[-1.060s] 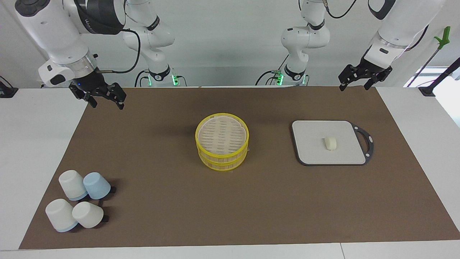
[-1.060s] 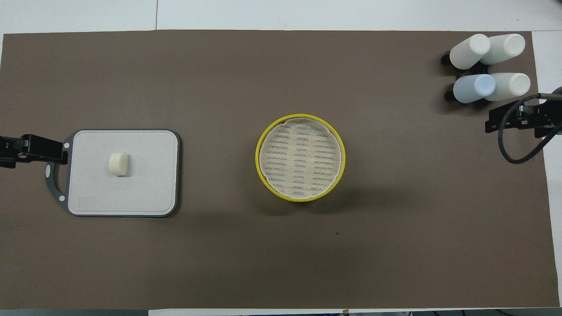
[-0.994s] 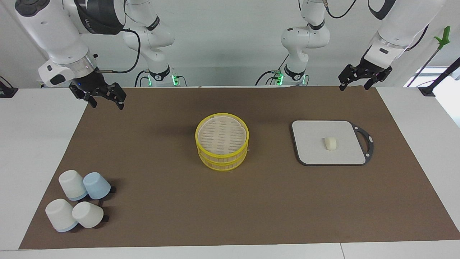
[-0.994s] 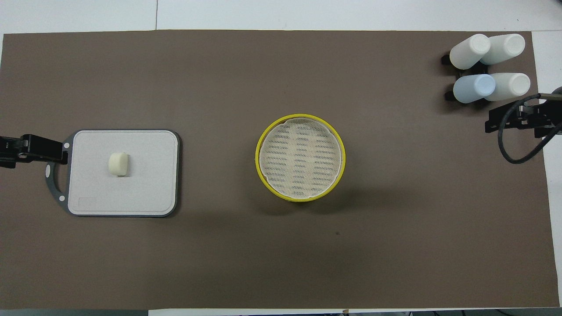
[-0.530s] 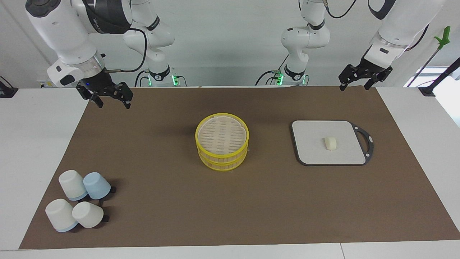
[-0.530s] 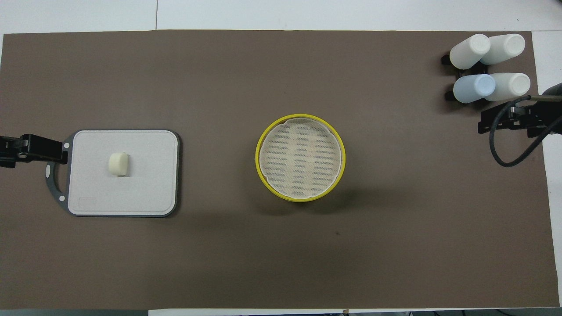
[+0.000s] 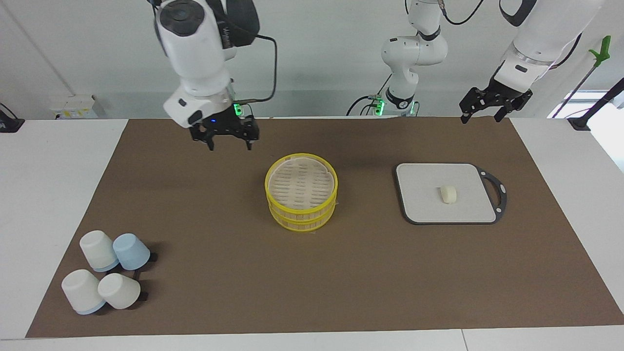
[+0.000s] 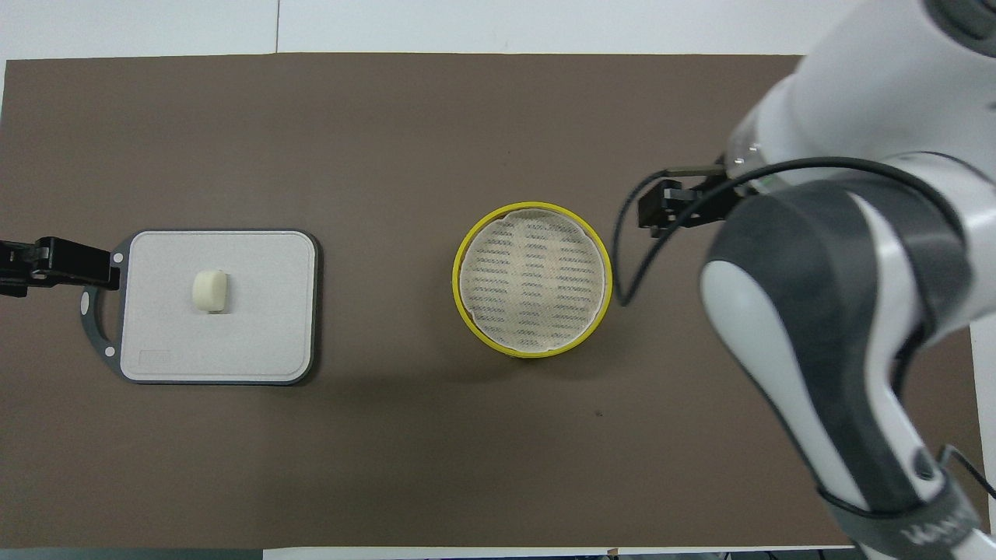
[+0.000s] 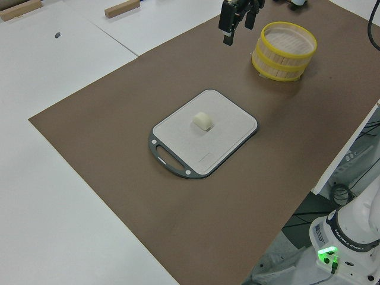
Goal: Place bun in steamer
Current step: 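Grasp the lid with the right gripper while the left gripper grasps the bun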
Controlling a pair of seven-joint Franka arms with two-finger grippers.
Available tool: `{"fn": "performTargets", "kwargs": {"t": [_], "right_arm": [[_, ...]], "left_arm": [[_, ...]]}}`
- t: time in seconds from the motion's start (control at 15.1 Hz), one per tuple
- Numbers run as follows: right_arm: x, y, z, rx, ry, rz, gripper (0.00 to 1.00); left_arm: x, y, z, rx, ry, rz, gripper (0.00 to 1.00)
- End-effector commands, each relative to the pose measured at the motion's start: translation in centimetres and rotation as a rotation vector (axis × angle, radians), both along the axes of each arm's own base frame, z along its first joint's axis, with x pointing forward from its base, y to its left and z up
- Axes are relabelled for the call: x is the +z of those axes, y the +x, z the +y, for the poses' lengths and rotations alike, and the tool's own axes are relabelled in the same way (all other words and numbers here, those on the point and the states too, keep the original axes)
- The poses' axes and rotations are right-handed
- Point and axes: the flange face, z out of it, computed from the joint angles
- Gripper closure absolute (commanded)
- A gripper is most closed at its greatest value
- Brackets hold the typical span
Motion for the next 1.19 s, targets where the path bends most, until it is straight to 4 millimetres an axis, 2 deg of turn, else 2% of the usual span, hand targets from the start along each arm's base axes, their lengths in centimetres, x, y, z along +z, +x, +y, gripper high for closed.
{"fn": "performTargets", "kwargs": {"t": [0.0,0.07,0.33,0.4,0.53,0.66,0.73,0.8,1.06,1.13], "right_arm": [[-3.0,2.4,7.0,-0.054,0.001,-0.014,0.00],[-4.3,1.4,10.6,-0.050,-0.001,-0.027,0.00],[-10.5,-1.0,19.7,-0.070,-0.030,-0.065,0.00],[-11.6,-1.4,21.0,-0.078,-0.025,-0.087,0.00],[-12.9,-2.2,22.3,-0.058,-0.028,-0.097,0.00],[-16.1,-3.6,23.7,-0.023,-0.038,-0.110,0.00],[-17.0,-4.4,24.2,-0.007,-0.029,-0.123,0.00],[-17.3,-4.7,23.9,-0.005,-0.028,-0.123,0.00],[-18.5,-5.5,23.4,0.006,-0.039,-0.110,0.00],[-18.4,-5.6,23.4,0.007,-0.037,-0.110,0.05]], "left_arm": [[-1.5,-0.6,0.4,-0.012,0.015,-0.022,0.00],[-3.0,-0.3,0.6,-0.008,0.015,-0.023,0.00],[-13.0,0.3,2.5,-0.008,0.014,-0.053,0.00],[-15.4,0.3,3.5,-0.009,0.014,-0.051,0.00],[-20.6,0.7,3.7,-0.025,0.014,-0.064,0.00],[-25.5,0.8,3.7,-0.024,0.015,-0.090,0.00],[-27.5,0.7,3.7,-0.024,0.016,-0.102,0.00],[-28.9,0.6,3.7,-0.024,0.016,-0.116,0.00],[-31.2,0.9,3.6,-0.034,0.016,-0.122,0.00],[-31.6,1.0,3.6,-0.035,0.016,-0.121,0.00]]}}
